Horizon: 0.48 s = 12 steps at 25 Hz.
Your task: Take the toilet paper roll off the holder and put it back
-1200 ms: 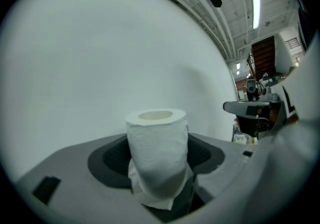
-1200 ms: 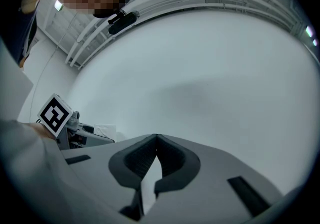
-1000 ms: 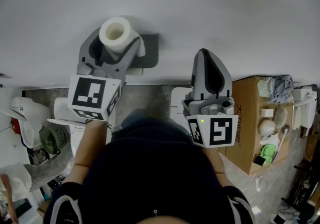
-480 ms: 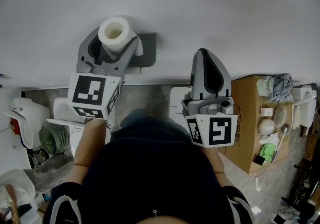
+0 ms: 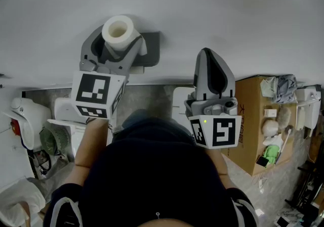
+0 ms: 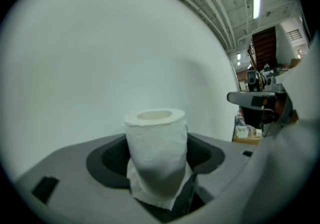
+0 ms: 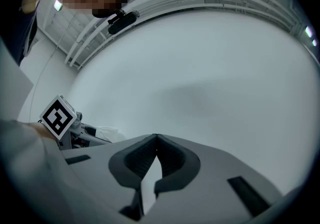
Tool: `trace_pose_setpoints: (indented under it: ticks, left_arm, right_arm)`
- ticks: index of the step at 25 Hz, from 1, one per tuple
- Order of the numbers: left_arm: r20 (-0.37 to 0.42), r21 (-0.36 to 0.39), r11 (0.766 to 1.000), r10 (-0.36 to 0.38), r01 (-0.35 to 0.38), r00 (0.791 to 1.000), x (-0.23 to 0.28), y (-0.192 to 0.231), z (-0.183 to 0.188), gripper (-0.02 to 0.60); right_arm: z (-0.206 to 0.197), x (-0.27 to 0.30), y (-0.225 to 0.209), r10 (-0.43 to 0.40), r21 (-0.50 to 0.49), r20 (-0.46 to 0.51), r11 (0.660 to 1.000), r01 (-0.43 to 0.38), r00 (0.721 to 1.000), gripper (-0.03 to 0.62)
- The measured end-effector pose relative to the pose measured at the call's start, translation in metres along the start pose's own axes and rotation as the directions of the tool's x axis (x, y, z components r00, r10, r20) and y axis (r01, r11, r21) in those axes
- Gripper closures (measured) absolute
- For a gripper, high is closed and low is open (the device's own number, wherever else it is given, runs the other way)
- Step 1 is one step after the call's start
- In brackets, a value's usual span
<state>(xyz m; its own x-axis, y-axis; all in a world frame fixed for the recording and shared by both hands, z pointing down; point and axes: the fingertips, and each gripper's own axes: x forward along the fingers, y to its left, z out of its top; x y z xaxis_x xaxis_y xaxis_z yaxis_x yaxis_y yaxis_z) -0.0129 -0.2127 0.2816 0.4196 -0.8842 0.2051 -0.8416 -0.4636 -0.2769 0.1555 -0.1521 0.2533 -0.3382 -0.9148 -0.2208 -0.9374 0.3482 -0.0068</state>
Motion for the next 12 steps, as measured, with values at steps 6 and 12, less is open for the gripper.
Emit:
trace_pose_setpoints:
  ticks: [6, 12]
  left_arm:
    - [0.014, -0.010, 1.000, 0.013, -0.013, 1.000, -0.0012, 0.0013, -0.0007, 0.268]
    - [0.070, -0.022, 0.999, 0.035, -0.034, 0.997, -0.0056, 0.0067, 0.0060, 0.256]
  right_arm:
    - [-0.0005, 0.0000, 0.0009, 0.000, -0.005, -0.001, 1.000, 0.000, 1.000, 0.579]
    - [-0.0005, 0.0013, 0.0025, 0.000, -0.009, -0.004, 1.000, 0.000, 1.000, 0.579]
